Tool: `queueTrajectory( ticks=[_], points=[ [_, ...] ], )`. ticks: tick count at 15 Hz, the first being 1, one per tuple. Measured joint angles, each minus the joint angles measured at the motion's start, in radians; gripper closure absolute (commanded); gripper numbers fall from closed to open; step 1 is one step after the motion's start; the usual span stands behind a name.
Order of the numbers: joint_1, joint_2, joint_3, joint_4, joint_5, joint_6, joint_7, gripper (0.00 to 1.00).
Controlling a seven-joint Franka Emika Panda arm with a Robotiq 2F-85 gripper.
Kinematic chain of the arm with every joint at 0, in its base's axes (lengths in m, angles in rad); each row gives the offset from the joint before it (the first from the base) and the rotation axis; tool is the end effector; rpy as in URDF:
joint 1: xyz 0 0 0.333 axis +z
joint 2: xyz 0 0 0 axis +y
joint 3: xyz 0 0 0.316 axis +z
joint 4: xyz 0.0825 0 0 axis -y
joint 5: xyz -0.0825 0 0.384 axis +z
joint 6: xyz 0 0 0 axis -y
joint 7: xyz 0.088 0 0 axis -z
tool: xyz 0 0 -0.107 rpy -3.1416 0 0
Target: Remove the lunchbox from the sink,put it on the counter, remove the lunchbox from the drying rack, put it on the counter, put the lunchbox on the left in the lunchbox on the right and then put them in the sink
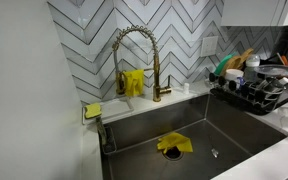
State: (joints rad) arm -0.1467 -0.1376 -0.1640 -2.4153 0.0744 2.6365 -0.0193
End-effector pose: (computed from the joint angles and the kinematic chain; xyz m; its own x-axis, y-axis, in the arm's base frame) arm 0.4791 -0.1566 0.4003 0.8754 -0.3359 0.3475 -0.3322 -0.9404 -0.0721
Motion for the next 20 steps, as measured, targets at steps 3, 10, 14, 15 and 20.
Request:
queueTrajectory(
  ticks=[3,10,14,15,20],
  points=[
    [0.000,-0.002,0.002,0.007,0.000,0.000,0.000,0.16],
    [-0.035,-0.011,0.001,0.014,-0.088,-0.035,0.076,0.00],
    [-0.034,0.012,0.002,0.016,-0.084,-0.036,0.081,0.00],
    [-0.034,0.019,0.002,0.019,-0.084,-0.036,0.084,0.00],
    [-0.033,0.067,0.002,0.042,-0.083,-0.036,0.103,0.00]
  ],
)
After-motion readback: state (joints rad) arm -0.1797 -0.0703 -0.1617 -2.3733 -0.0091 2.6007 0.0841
